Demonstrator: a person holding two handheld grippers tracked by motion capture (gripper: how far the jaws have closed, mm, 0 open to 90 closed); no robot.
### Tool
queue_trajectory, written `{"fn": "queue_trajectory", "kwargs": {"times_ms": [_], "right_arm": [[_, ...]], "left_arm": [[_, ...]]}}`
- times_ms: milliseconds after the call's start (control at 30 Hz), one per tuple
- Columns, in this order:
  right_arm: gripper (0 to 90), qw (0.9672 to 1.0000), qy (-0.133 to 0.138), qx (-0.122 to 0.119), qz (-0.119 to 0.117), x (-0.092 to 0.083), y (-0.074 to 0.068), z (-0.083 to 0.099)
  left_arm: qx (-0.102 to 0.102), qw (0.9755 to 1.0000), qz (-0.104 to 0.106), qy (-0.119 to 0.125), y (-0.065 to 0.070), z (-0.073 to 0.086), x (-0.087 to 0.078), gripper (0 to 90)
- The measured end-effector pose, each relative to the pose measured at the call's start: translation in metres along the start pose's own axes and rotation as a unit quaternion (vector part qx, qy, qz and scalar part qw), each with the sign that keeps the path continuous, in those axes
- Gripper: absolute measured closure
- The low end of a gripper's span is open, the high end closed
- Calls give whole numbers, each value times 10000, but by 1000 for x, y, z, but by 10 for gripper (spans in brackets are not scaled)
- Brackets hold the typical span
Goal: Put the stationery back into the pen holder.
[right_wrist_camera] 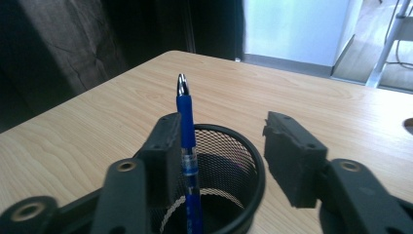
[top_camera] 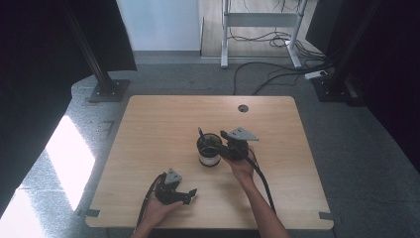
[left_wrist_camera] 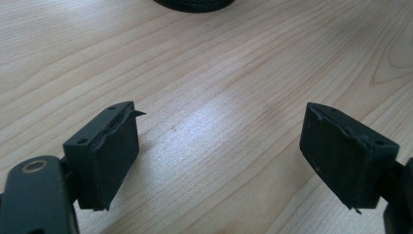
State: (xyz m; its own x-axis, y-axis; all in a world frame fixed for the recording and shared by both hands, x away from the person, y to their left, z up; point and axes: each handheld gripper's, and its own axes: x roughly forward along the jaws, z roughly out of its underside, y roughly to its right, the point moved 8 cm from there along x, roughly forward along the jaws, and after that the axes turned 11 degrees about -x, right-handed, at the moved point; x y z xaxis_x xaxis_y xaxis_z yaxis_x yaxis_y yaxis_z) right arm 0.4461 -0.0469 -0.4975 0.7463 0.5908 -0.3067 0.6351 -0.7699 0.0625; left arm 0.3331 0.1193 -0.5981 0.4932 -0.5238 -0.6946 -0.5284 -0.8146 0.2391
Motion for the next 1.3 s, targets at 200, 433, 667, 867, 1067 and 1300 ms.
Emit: {"fn": "queue_trajectory", "kwargs": {"times_ms": [200, 433, 667, 867, 1067, 1300], "right_arm": [[408, 10000, -10, -12, 54, -20, 4, 6], [403, 9998, -111, -29, 130, -44, 11, 25], [402, 9990, -337, 134, 263, -67, 25, 58], [401, 9977, -510, 257, 377, -85, 35, 81], [398, 9954, -748, 361, 481, -100, 44, 104], [391, 9917, -1065, 415, 589, -112, 52, 126]], "left_arm": [[-28, 10000, -9, 19, -2, -1, -2, 147], [-38, 10000, -22, 1, -3, 0, -2, 147], [-88, 10000, -43, 15, -6, -1, -3, 147], [-158, 9998, -78, 84, -12, -3, -7, 147], [-228, 9996, -107, 148, -17, -6, -11, 147], [-277, 9994, -125, 173, -21, -6, -13, 147]]}}
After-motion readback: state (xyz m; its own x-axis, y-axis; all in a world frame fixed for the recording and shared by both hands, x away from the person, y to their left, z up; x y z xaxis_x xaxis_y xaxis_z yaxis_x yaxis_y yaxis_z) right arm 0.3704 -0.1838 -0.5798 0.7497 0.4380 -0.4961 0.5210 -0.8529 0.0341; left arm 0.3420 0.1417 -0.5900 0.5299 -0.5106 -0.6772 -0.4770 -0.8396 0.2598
